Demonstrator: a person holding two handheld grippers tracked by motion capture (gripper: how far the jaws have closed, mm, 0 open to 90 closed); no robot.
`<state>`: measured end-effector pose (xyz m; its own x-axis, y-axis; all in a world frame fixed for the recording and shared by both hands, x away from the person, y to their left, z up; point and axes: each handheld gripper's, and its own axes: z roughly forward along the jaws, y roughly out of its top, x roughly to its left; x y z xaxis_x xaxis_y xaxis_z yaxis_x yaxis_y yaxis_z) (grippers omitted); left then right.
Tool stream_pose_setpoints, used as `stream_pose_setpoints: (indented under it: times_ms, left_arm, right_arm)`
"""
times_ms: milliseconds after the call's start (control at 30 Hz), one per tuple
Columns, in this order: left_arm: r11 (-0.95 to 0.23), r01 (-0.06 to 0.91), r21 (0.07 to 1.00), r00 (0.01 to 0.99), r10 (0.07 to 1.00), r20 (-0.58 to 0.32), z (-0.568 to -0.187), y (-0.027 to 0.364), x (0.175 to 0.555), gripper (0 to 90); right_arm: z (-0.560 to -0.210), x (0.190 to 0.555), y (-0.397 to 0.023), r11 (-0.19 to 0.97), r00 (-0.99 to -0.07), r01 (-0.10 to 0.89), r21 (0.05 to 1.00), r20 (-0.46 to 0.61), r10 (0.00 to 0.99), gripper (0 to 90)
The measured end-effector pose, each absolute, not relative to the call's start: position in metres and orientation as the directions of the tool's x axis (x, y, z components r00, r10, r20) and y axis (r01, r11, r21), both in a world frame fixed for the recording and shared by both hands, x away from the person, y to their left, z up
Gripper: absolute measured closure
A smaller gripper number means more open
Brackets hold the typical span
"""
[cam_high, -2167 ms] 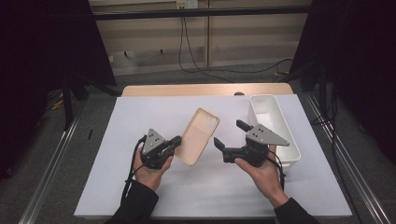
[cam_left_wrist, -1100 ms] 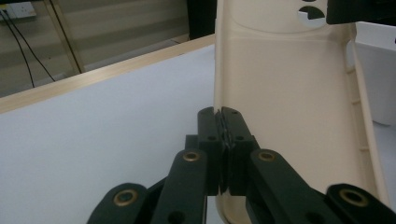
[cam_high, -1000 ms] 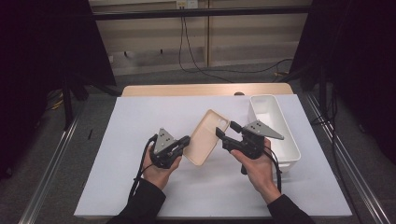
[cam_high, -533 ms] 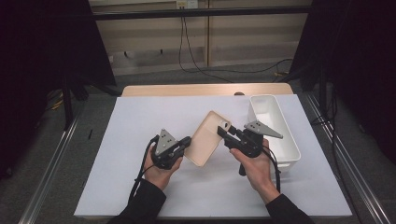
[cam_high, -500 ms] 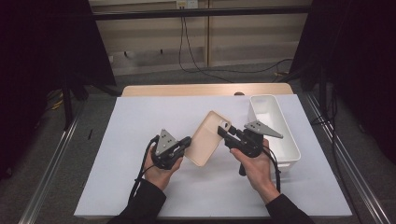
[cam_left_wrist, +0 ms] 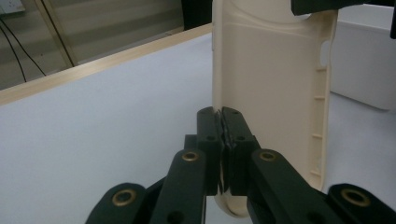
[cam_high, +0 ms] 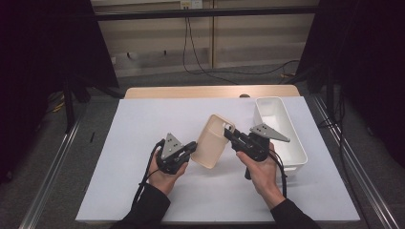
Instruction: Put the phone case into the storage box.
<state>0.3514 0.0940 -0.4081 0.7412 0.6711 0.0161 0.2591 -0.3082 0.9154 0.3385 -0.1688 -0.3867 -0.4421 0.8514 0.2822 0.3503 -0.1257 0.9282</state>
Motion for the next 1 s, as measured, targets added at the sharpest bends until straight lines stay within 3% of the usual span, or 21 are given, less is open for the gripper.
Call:
stream_pose_setpoints:
  times_ms: [267,800,1000]
  left_arm:
    - [-0.311,0.274,0.910,0.747,0.665,0.003,-0.4108,0.0928,0.3532,86.6]
    - [-0.307,0.279,0.910,0.764,0.645,-0.017,-0.4155,0.0951,0.3562,84.4]
    - [-0.292,0.287,0.912,0.766,0.642,-0.036,-0.4166,0.0946,0.3569,71.3]
  right_arm:
    - [-0.3844,0.3331,-0.1636,-0.108,-0.464,0.276,0.955,0.231,0.855,80.2]
    - [-0.3816,0.3313,-0.1625,-0.121,-0.527,0.255,0.959,0.243,0.814,81.7]
    - [-0.3815,0.3317,-0.1630,-0.112,-0.540,0.257,0.960,0.238,0.807,81.6]
